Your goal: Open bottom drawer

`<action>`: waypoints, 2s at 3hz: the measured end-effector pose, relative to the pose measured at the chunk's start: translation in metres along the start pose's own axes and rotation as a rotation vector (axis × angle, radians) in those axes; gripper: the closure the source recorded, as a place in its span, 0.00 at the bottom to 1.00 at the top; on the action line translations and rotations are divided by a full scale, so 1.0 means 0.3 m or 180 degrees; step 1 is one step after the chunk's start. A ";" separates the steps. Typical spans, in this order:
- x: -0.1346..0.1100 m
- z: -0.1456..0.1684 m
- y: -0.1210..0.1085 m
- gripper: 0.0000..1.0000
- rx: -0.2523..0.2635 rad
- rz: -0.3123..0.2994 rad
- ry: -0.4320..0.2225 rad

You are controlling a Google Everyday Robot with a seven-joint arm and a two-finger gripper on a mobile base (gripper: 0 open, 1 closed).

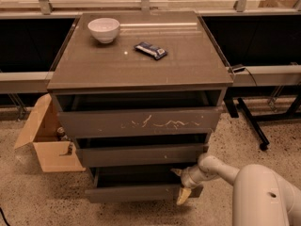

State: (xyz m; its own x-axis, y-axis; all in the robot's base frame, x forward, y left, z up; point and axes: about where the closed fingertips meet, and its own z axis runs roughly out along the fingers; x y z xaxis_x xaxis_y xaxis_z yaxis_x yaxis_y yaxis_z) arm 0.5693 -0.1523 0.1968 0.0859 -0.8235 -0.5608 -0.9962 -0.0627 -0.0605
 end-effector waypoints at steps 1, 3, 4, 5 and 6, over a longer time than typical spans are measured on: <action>-0.001 0.007 0.005 0.00 -0.0011 -0.0003 0.0014; 0.001 0.082 0.074 0.00 -0.0214 0.0014 -0.0023; -0.018 0.115 0.132 0.04 -0.0366 -0.0004 -0.0145; -0.041 0.124 0.162 0.27 -0.0440 -0.0047 -0.0231; -0.053 0.124 0.176 0.58 -0.0496 -0.0093 -0.0314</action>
Offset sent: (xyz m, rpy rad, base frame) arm -0.0054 0.0043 -0.0066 -0.0377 0.0058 0.0122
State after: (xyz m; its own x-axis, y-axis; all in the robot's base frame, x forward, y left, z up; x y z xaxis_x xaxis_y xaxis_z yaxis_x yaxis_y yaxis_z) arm 0.5158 -0.1216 0.1718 0.1083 -0.7612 -0.6394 -0.9828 -0.1787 0.0463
